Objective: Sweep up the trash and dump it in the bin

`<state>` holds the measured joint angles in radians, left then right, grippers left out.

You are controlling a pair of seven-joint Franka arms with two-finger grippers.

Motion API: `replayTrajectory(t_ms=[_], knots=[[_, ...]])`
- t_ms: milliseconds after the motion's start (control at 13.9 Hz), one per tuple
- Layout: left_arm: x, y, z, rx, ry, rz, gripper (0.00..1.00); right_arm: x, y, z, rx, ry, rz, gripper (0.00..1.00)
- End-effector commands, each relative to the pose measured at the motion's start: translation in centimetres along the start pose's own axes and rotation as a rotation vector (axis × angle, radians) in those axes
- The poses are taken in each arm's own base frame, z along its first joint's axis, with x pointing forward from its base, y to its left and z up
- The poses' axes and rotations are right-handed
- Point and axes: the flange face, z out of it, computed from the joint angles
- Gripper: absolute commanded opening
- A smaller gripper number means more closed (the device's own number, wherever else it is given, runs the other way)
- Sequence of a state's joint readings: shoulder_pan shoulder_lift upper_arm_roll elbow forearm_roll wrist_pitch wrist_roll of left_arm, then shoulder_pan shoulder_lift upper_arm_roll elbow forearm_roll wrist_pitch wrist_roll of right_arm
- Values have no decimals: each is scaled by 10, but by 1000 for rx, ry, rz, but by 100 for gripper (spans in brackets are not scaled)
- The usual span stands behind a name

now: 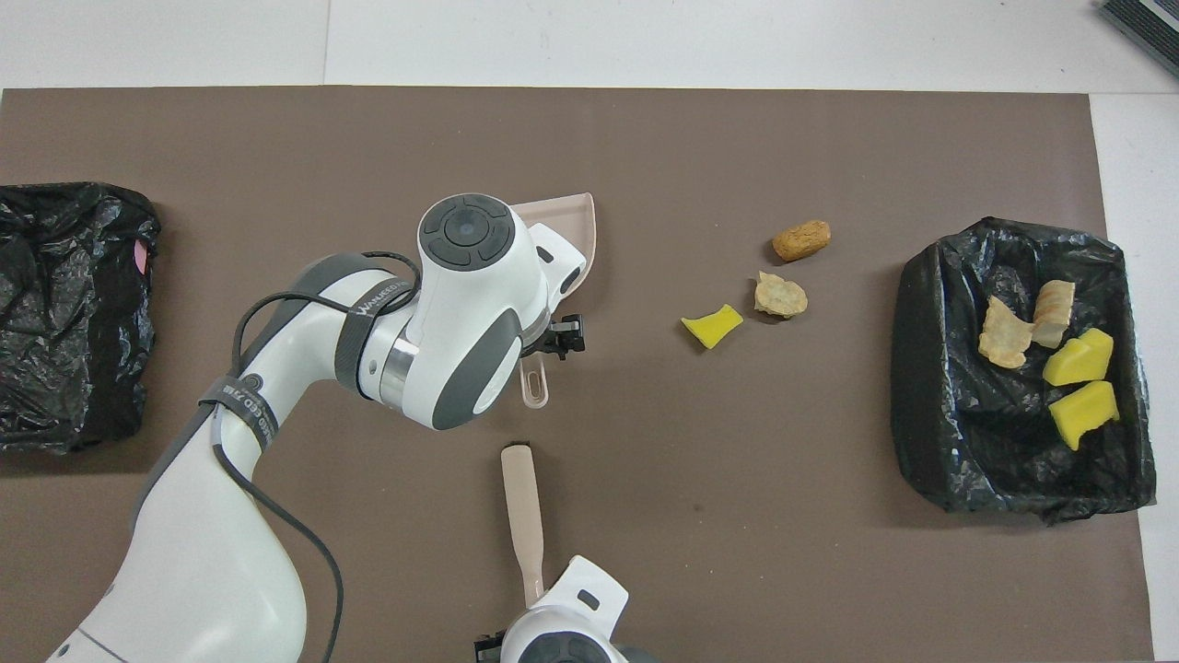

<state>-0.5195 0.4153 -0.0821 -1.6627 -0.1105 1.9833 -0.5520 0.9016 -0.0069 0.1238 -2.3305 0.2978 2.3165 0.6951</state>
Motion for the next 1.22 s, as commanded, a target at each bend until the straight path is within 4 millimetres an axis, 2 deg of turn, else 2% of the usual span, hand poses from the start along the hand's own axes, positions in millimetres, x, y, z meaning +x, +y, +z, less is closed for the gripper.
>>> replayTrajectory(t_ms=[0,144,215,287,646,790,933,1005,1149], knots=[[-9,0,13,1,-12,-22,42,0,0,4,23,6,14,63],[-10,-1,15,7,-21,-20,0,-1,-1,3,25,8,10,23],[-8,-2,11,5,-18,-19,0,-1,-2,3,26,9,12,4],[-7,-5,6,5,-19,-22,0,0,-3,3,25,7,9,0],[-1,-16,-14,16,-29,-33,0,8,-7,-1,6,1,-4,0],[8,-37,-38,3,-6,-26,0,8,-4,-12,-6,-15,1,0],[21,-58,-61,4,-5,42,0,13,8,-44,-17,-36,23,0],[28,-70,-75,5,-10,65,0,16,21,-66,-13,-38,44,0],[38,-91,-87,18,-23,124,0,24,47,-94,-16,-44,82,0]])
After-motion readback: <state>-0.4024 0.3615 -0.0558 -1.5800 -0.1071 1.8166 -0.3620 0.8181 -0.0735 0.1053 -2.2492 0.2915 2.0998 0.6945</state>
